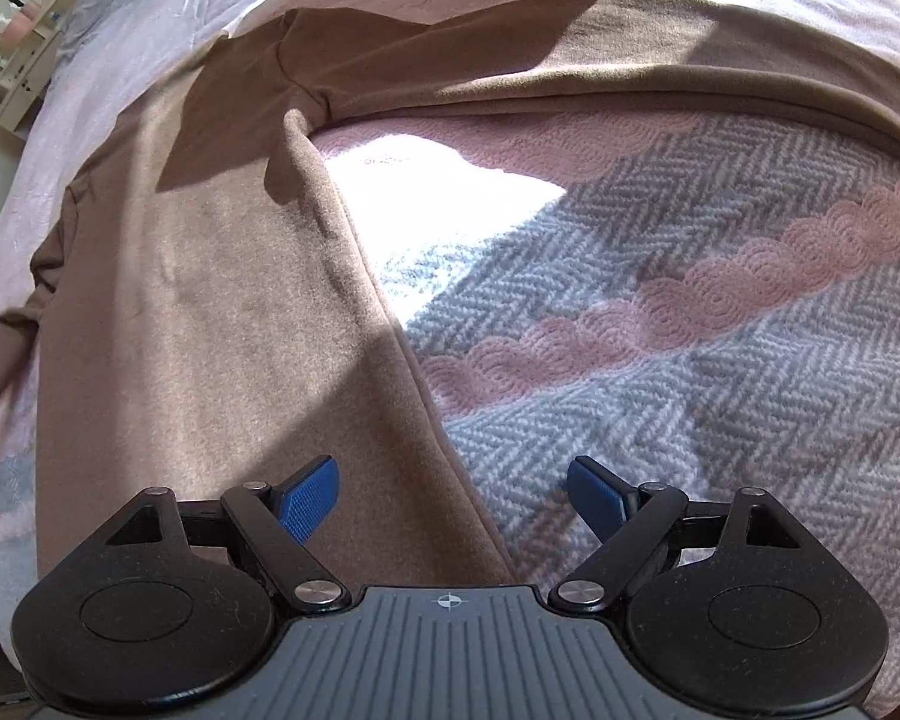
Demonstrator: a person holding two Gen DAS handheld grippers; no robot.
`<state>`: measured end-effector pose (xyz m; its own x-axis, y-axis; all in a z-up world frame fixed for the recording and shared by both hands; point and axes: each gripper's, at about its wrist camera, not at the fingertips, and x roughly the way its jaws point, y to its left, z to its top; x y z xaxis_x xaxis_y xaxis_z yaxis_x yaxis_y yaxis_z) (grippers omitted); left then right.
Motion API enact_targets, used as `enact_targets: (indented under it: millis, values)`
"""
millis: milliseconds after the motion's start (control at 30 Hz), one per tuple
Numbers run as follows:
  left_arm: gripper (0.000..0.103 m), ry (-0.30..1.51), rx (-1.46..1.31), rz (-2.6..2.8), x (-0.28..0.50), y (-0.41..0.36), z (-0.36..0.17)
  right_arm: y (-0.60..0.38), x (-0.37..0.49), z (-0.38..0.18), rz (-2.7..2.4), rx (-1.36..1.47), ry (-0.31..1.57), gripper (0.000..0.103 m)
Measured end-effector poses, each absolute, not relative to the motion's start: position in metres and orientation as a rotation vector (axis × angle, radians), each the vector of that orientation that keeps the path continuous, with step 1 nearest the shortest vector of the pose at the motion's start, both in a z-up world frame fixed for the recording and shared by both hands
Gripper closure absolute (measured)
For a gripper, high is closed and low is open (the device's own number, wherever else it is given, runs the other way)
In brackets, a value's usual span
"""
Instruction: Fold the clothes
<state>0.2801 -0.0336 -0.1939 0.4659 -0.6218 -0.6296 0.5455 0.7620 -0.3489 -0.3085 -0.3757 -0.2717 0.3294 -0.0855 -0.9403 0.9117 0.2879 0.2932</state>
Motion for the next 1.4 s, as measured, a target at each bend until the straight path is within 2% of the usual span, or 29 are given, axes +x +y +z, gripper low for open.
enact_targets:
  millis: [167,333,533,567,633,733,833,1033,1267,1333,1400]
  values:
    - [0.103,0.717,0.162,-0.689,0.314,-0.019,-0.170,-0.375,-0.295,-0.277,-0.862,1.028,1.028,0.017]
    - [0.103,0.779,0.358,-0.710,0.321,-0.017,-0.212,-0.375,-0.289,-0.281,-0.874,1.006,1.063,0.017]
    - [0.102,1.038,0.277,-0.587,0.328,0.001,-0.284,-0.373,-0.283,-0.284,-0.889,0.981,1.096,0.017]
    - [0.098,1.064,0.250,-0.548,0.328,0.007,-0.292,-0.373,-0.282,-0.284,-0.891,0.975,1.102,0.017]
    - [0.089,1.092,0.182,-0.463,0.329,0.019,-0.298,-0.372,-0.281,-0.283,-0.896,0.962,1.110,0.017]
    - [0.088,1.109,0.046,-0.336,0.326,0.037,-0.291,-0.370,-0.285,-0.280,-0.931,0.940,1.115,0.017]
    - [0.088,1.079,0.027,-0.273,0.313,0.037,-0.272,-0.371,-0.293,-0.275,-0.979,0.940,1.083,0.017]
    - [0.088,1.117,0.003,-0.504,0.250,-0.012,-0.257,-0.383,-0.327,-0.263,-1.064,0.993,0.939,0.017]
    - [0.088,1.244,-0.100,-0.772,0.173,-0.077,-0.268,-0.425,-0.441,-0.255,-1.246,1.169,0.558,0.017]
    - [0.087,1.258,-0.097,-0.834,0.153,-0.094,-0.268,-0.442,-0.478,-0.256,-1.293,1.235,0.409,0.037]
    - [0.084,1.259,-0.090,-0.861,0.133,-0.105,-0.268,-0.457,-0.512,-0.261,-1.324,1.297,0.269,0.037]
